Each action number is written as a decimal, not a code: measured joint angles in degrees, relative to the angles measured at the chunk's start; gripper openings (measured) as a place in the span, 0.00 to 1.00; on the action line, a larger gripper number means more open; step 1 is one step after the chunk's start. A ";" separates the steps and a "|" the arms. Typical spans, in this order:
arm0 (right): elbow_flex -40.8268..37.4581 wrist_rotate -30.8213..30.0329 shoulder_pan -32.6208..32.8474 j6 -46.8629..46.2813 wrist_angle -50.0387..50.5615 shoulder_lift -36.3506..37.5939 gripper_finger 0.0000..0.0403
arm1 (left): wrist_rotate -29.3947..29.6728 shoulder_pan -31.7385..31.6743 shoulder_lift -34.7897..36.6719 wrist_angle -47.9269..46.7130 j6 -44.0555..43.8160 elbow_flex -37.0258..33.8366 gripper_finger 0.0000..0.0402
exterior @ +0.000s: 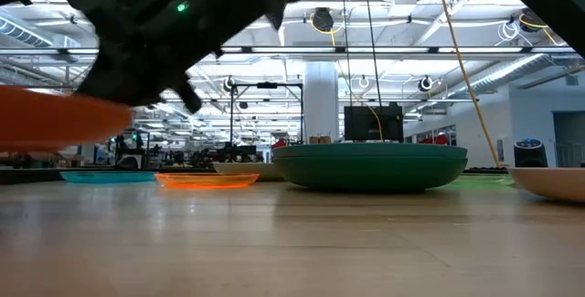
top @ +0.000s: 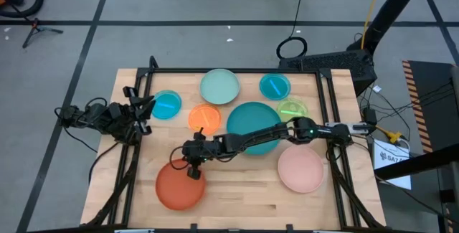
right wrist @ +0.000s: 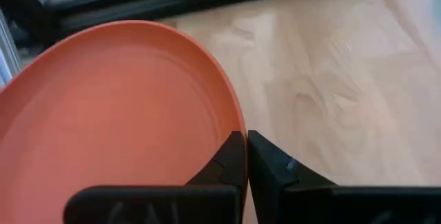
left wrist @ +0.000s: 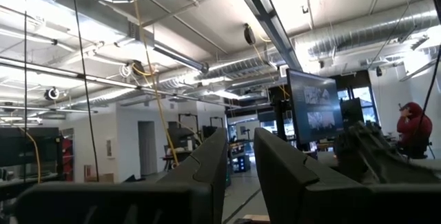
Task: Stack plastic plates
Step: Stack the dark orange plate on top of the dark blue plate, then stack the pink plate on top of the dark orange plate
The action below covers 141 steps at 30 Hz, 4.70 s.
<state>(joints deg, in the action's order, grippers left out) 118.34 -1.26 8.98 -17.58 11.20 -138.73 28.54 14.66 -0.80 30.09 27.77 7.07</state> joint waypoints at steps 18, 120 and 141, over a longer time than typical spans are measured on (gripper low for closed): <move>0.09 -5.37 -0.52 3.78 36.70 16.99 0.00 | 0.00 0.00 0.00 -0.02 -0.11 0.00 0.20; -85.55 -19.19 -20.12 -19.12 -5.33 70.39 0.32 | 0.02 0.05 0.01 -0.09 1.69 0.00 0.20; -60.01 -12.86 -1.46 -31.15 14.19 62.98 0.28 | 0.00 0.06 0.00 -0.09 1.86 -0.02 0.20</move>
<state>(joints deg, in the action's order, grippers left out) 58.33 -14.12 7.52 -48.74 25.39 -75.74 28.53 14.72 -0.80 30.00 29.63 7.05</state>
